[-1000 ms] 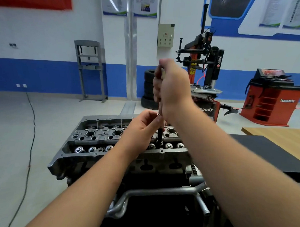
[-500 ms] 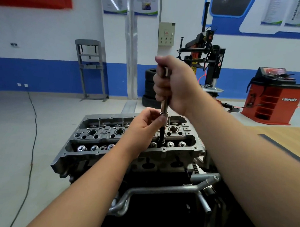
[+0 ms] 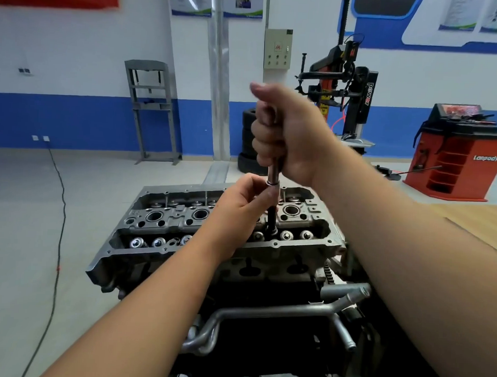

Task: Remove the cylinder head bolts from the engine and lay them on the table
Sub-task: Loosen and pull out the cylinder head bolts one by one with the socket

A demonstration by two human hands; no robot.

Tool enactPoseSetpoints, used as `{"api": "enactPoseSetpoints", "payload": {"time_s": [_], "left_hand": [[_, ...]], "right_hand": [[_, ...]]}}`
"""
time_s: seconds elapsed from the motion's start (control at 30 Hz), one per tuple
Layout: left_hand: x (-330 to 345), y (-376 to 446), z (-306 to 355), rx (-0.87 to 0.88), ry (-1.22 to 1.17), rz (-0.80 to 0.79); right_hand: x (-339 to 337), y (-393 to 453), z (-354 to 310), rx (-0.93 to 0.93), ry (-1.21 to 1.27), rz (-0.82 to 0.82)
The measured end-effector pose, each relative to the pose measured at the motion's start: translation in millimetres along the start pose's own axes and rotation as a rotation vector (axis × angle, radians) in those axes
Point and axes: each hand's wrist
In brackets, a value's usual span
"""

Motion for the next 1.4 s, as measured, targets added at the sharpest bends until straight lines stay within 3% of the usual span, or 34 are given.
{"api": "enactPoseSetpoints", "payload": {"time_s": [0.07,0.13,0.27,0.33,0.37,0.5,0.57,0.63,0.73,0.8,0.87,0.93,1.0,1.07,1.2,1.27,1.3,1.4], "left_hand": [[-3,-1,2,-0.012,0.000,-0.052],[-2,-1,3,-0.026,-0.006,-0.088],[1,-1,5,-0.005,0.032,-0.057],[2,0,2,0.008,0.049,-0.037],[2,-1,3,0.013,0.026,-0.026],[-2,-1,0,0.000,-0.011,-0.013],[-4,-2,1,-0.014,-0.002,-0.070],[-4,-3,4,-0.033,-0.010,-0.095],[-3,-3,7,-0.043,0.000,-0.092],[-1,-2,8,-0.046,0.011,-0.080],[0,-3,6,-0.031,-0.012,-0.045],[-2,-2,3,-0.021,-0.015,-0.010],[-2,-3,3,-0.042,0.015,-0.028],[-2,-3,5,-0.076,0.036,-0.067],[1,-4,9,-0.058,0.068,-0.053],[3,-3,9,-0.041,0.063,-0.036],[3,-2,7,-0.030,0.048,-0.028],[2,-2,5,-0.021,0.008,0.006]], "right_hand": [[-10,0,-7,0.040,0.031,-0.125],[-9,-2,-3,0.037,0.072,-0.082],[24,-10,18,-0.208,-0.120,0.362],[29,-11,23,-0.275,-0.143,0.441],[26,-10,19,-0.250,-0.098,0.398],[-5,-4,-6,0.014,0.044,-0.034],[-11,-5,-8,0.038,0.075,-0.062],[-3,-8,-2,-0.005,0.074,0.053],[25,-13,16,-0.232,-0.086,0.406],[31,-12,20,-0.329,-0.157,0.495],[21,-6,12,-0.252,-0.140,0.382],[4,-1,-2,-0.032,-0.022,0.075],[-9,1,-10,0.061,0.075,-0.079],[-11,-1,-6,0.034,0.093,-0.043],[20,-10,19,-0.206,-0.047,0.362],[23,-9,22,-0.267,-0.072,0.447],[18,-7,18,-0.222,-0.037,0.400],[-6,1,-4,0.037,0.084,0.011]]}}
Point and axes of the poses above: each hand's wrist, its own y-axis towards the middle knuckle, its own x-axis out of the palm, z = x × y, and after that the axes turned 2 degrees about -x, right-handed
